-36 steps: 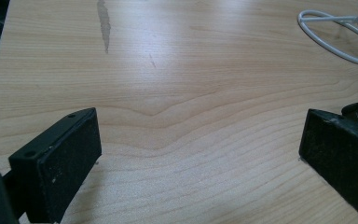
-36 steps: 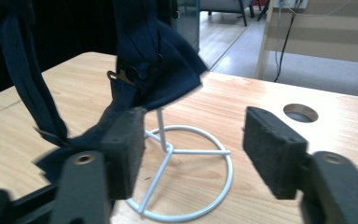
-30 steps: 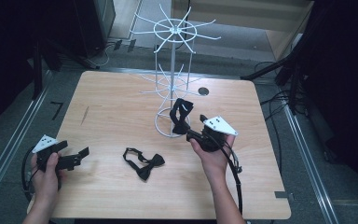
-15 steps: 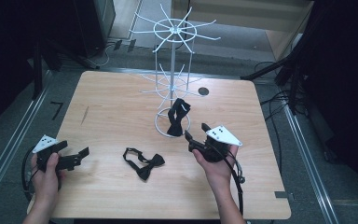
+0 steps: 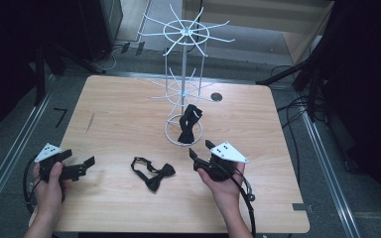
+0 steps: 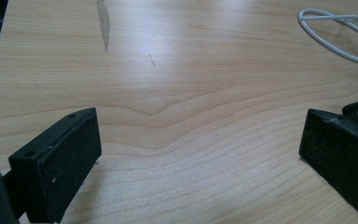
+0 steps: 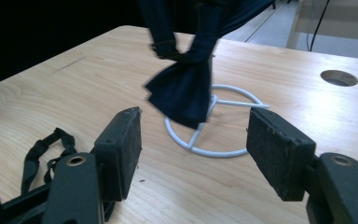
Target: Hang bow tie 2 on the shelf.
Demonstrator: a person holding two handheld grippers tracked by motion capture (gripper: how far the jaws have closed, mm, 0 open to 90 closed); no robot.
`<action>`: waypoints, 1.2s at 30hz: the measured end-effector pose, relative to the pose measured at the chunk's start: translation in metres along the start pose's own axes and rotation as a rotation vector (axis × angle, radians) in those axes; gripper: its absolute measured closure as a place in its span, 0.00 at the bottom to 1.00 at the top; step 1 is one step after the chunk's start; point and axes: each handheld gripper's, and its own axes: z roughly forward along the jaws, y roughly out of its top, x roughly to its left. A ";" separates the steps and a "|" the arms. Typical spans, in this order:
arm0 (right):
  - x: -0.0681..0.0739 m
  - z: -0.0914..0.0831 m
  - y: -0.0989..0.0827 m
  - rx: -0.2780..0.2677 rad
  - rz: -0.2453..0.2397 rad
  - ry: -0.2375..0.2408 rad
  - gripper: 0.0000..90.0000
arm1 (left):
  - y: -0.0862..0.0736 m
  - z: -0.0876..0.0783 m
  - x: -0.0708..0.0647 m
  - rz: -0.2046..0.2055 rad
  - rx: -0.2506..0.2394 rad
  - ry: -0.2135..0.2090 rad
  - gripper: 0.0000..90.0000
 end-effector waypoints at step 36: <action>0.060 0.038 -0.023 0.110 -0.097 0.133 0.45 | 0.000 0.000 0.000 0.002 0.003 -0.001 0.00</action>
